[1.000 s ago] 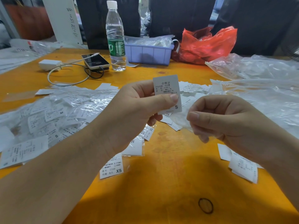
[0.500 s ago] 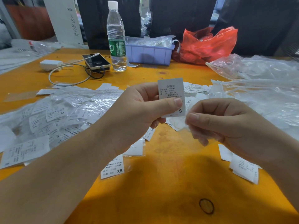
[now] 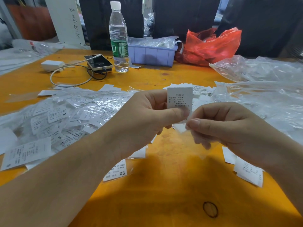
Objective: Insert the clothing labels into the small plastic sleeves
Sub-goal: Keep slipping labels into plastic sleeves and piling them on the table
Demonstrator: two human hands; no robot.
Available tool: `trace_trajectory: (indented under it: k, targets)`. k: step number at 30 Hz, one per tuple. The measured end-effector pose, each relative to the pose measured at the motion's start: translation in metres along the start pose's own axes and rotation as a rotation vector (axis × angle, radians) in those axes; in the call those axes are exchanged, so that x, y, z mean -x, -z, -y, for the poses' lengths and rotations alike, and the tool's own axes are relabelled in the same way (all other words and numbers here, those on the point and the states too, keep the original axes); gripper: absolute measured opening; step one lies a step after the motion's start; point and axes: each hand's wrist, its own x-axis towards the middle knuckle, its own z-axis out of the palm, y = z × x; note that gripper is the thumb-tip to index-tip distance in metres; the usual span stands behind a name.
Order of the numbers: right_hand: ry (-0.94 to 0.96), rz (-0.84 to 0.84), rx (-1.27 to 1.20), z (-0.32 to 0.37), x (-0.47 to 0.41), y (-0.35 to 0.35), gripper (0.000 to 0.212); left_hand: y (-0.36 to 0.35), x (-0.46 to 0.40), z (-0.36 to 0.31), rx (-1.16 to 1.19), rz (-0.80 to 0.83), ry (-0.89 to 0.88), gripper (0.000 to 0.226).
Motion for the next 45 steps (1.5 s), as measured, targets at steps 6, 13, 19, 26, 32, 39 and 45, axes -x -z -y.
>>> trace_trajectory:
  k: [6, 13, 19, 26, 32, 39, 45]
  targets:
    - [0.003, -0.01, 0.018, -0.0005, 0.0, -0.0009, 0.022, -0.0002, 0.0005, -0.0003, -0.074, 0.028, -0.029, 0.015]
    - [0.009, -0.015, -0.004, -0.0008, 0.0, -0.0008, 0.026, -0.0023, 0.0015, -0.0017, -0.117, -0.005, -0.056, 0.02]
    - [0.005, 0.0, 0.005, -0.0009, 0.0003, -0.0015, 0.024, -0.0027, 0.0018, -0.0006, -0.139, 0.024, -0.061, 0.019]
    - [0.055, -0.133, -0.019, 0.0018, -0.0002, -0.0024, 0.023, -0.0013, -0.0005, 0.0032, -0.108, 0.038, 0.068, 0.03]
    - [0.068, -0.188, -0.046, -0.0013, -0.0007, -0.0057, 0.014, -0.0061, -0.0005, 0.0082, -0.105, 0.065, 0.09, 0.017]
    - [0.047, -0.113, -0.073, -0.004, -0.0023, 0.0003, 0.016, -0.0044, 0.0032, 0.0026, -0.194, 0.148, 0.007, 0.01]
    - [0.099, -0.14, 0.012, -0.0025, 0.0, 0.0015, 0.017, -0.0039, 0.0018, 0.0019, -0.23, 0.107, 0.06, 0.013]
